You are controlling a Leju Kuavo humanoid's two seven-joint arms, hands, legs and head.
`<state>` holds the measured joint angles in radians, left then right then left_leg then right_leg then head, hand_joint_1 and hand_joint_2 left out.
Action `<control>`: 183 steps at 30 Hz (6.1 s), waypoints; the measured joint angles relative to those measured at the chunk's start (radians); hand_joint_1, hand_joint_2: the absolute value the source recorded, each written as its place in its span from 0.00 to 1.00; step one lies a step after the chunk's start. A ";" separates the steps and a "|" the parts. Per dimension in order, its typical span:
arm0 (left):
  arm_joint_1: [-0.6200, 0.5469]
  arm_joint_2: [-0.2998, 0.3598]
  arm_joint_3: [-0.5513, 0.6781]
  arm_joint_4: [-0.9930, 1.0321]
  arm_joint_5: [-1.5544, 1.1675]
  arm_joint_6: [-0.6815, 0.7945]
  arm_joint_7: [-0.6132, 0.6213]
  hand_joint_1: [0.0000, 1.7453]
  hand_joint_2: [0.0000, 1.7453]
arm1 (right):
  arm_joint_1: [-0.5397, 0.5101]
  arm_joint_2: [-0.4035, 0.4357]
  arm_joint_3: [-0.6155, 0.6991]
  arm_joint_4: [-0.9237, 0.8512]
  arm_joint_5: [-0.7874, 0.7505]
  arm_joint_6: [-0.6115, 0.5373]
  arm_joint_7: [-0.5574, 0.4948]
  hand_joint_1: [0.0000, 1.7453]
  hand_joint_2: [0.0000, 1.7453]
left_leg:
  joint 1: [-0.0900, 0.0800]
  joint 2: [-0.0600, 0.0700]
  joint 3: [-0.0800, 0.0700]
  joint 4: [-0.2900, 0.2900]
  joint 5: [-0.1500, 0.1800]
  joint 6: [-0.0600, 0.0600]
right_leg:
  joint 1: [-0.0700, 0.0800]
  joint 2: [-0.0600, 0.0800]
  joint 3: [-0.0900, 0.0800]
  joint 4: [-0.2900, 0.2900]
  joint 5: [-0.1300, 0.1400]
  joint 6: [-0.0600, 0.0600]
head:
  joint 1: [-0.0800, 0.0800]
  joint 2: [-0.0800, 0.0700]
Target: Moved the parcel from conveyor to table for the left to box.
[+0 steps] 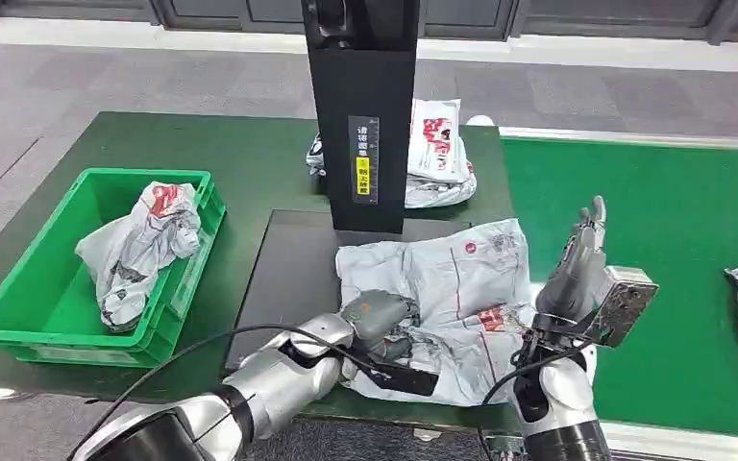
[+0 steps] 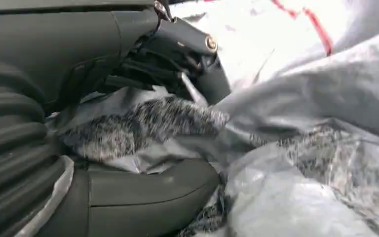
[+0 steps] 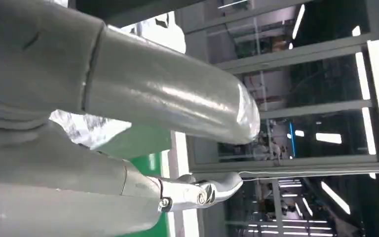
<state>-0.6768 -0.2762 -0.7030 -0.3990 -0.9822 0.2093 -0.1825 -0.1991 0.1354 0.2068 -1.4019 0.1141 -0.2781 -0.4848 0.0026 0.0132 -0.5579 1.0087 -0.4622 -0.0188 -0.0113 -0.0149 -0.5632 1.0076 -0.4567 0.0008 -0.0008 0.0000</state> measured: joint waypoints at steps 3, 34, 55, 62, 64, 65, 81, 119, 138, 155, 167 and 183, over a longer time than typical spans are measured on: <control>0.016 0.008 0.040 -0.019 0.026 0.113 -0.036 1.00 1.00 | 0.007 0.000 0.000 -0.011 0.015 0.000 0.011 0.00 0.00 | 0.000 -0.001 -0.002 0.000 0.004 -0.002 | 0.000 0.000 -0.008 0.001 0.002 -0.001 | 0.000 0.000; 0.196 0.134 1.268 -1.170 -0.318 0.491 -0.499 1.00 1.00 | -0.028 0.000 0.000 0.068 -0.029 -0.043 -0.026 0.00 0.00 | 0.001 -0.001 -0.020 -0.001 0.005 -0.004 | 0.002 0.001 -0.027 0.002 0.001 -0.002 | 0.000 0.000; 0.353 0.472 1.004 -0.596 -0.533 0.402 0.610 0.13 1.00 | 0.108 -0.005 -0.007 -0.049 0.059 0.045 0.048 0.00 0.00 | 0.001 0.001 -0.019 -0.001 0.005 -0.006 | -0.001 0.002 -0.028 0.002 0.002 -0.005 | 0.000 0.000; 0.319 0.485 1.003 -0.518 -0.533 0.402 0.602 0.00 1.00 | 0.108 -0.005 -0.007 -0.050 0.061 0.045 0.051 0.00 0.00 | 0.000 -0.001 -0.015 -0.003 0.006 -0.007 | -0.001 0.000 -0.023 0.002 0.001 -0.005 | 0.000 0.000; 0.314 0.486 1.003 -0.507 -0.533 0.402 0.602 0.00 1.00 | 0.108 -0.005 -0.007 -0.050 0.061 0.045 0.051 0.00 0.00 | 0.000 -0.001 -0.014 -0.004 0.008 -0.008 | -0.001 0.000 -0.023 0.002 0.002 -0.006 | 0.000 0.000; 0.312 0.487 1.003 -0.501 -0.533 0.402 0.602 0.00 1.00 | 0.108 -0.005 -0.007 -0.050 0.061 0.045 0.051 0.00 0.00 | 0.000 -0.001 -0.013 -0.004 0.008 -0.008 | -0.001 0.000 -0.023 0.002 0.002 -0.006 | 0.000 0.000; 0.313 0.400 1.045 -0.555 -0.053 0.478 0.033 0.00 0.00 | 0.106 0.001 -0.015 -0.067 0.099 0.077 0.076 0.00 0.00 | 0.000 -0.008 -0.014 -0.006 0.012 -0.007 | 0.000 -0.007 -0.022 0.002 0.002 -0.006 | 0.000 0.000; 0.311 0.258 1.048 -0.774 0.467 0.488 -0.322 0.00 0.00 | 0.070 0.011 -0.015 0.003 0.061 0.026 0.033 0.00 0.00 | 0.000 -0.006 -0.023 -0.004 0.012 -0.007 | 0.001 -0.003 -0.032 0.002 0.005 -0.005 | 0.000 0.000; 0.316 0.190 0.615 -0.987 0.851 0.441 -0.390 0.00 0.00 | 0.089 0.005 -0.015 0.005 0.059 -0.010 0.021 0.00 0.00 | 0.000 -0.005 -0.025 -0.003 0.011 -0.006 | 0.001 -0.003 -0.034 0.002 0.005 -0.005 | 0.000 0.000; 0.311 0.182 0.596 -1.023 0.857 0.462 -0.406 0.00 0.00 | 0.091 0.005 -0.015 0.005 0.063 -0.009 0.019 0.00 0.00 | 0.000 -0.005 -0.025 -0.003 0.011 -0.006 | 0.001 -0.003 -0.034 0.002 0.005 -0.005 | 0.000 0.000; 0.277 0.174 0.595 -0.966 0.808 0.441 -0.326 0.00 0.00 | 0.088 0.005 -0.015 0.005 0.077 0.003 0.020 0.00 0.00 | 0.000 -0.005 -0.025 -0.003 0.011 -0.006 | 0.001 -0.003 -0.033 0.002 0.005 -0.005 | 0.000 0.000; 0.204 0.225 0.643 -0.851 0.804 0.445 -0.322 0.00 0.00 | 0.086 0.005 -0.015 0.005 0.072 0.006 0.022 0.00 0.00 | 0.000 -0.005 -0.026 -0.003 0.011 -0.006 | 0.001 -0.003 -0.033 0.002 0.005 -0.005 | 0.000 0.000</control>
<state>-0.4730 -0.0515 -0.0599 -1.2505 -0.1785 0.6547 -0.5043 -0.1126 0.1404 0.1915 -1.3973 0.1858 -0.2720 -0.4631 0.0029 0.0084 -0.5837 1.0057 -0.4510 -0.0250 -0.0101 -0.0174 -0.5966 1.0098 -0.4519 -0.0044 -0.0008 0.0000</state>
